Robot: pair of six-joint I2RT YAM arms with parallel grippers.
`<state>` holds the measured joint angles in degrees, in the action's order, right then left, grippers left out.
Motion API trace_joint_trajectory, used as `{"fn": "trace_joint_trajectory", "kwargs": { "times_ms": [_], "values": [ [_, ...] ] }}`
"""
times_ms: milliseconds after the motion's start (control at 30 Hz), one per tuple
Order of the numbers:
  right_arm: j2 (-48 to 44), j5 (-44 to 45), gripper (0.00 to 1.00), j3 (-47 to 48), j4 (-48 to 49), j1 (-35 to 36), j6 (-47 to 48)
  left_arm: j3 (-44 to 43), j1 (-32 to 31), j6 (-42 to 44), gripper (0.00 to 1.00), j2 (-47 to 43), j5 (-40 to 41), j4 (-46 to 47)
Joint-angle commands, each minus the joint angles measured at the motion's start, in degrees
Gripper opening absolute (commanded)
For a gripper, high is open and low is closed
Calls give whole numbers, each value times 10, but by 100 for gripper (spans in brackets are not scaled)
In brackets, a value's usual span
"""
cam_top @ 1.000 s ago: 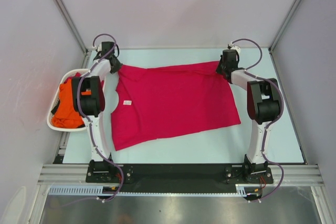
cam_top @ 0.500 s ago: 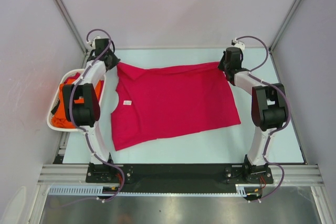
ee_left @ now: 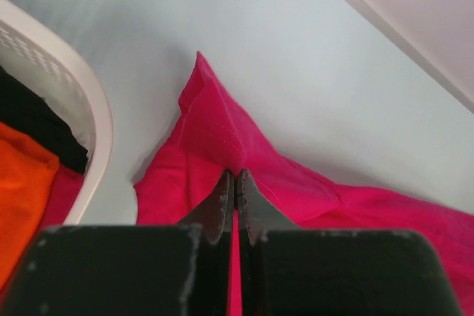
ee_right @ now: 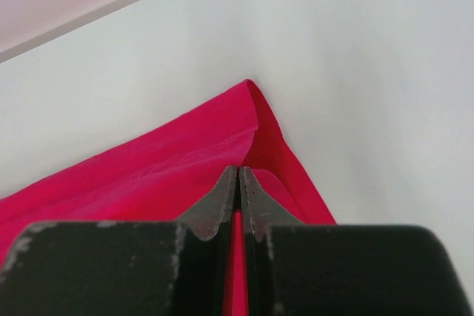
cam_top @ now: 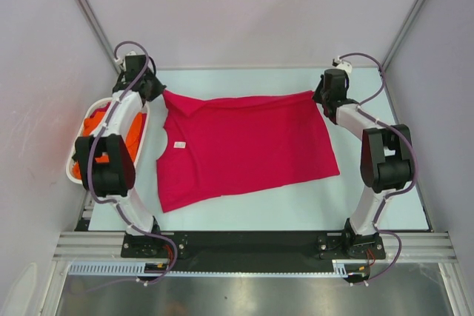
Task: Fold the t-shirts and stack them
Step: Fold the flattened tshirt in 1/3 of the way
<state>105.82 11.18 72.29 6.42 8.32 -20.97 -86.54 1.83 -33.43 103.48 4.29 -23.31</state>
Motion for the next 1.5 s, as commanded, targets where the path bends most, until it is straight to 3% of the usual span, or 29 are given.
{"fn": "trace_joint_trajectory", "kwargs": {
  "times_ms": [0, 400, 1033, 1400, 1433, 1467],
  "values": [
    [-41, 17, 6, -4, -11, -8, -2, 24, 9, -4, 0, -76, 2, -11],
    [13, 9, 6, 17, -90, -20, -10, 123, 11, -16, 0, -138, -17, -54],
    [107, 9, 8, 94, -200, -29, -17, 258, 9, -21, 0, -161, -35, -79],
    [157, 34, 13, 165, -266, -23, -21, 288, 7, -17, 1, -154, -48, -80],
    [159, 38, 18, 167, -273, -22, -25, 290, 7, -17, 10, -152, -52, -81],
    [158, 39, 27, 167, -281, -22, -28, 291, 6, -16, 40, -155, -50, -82]
  ]
}}
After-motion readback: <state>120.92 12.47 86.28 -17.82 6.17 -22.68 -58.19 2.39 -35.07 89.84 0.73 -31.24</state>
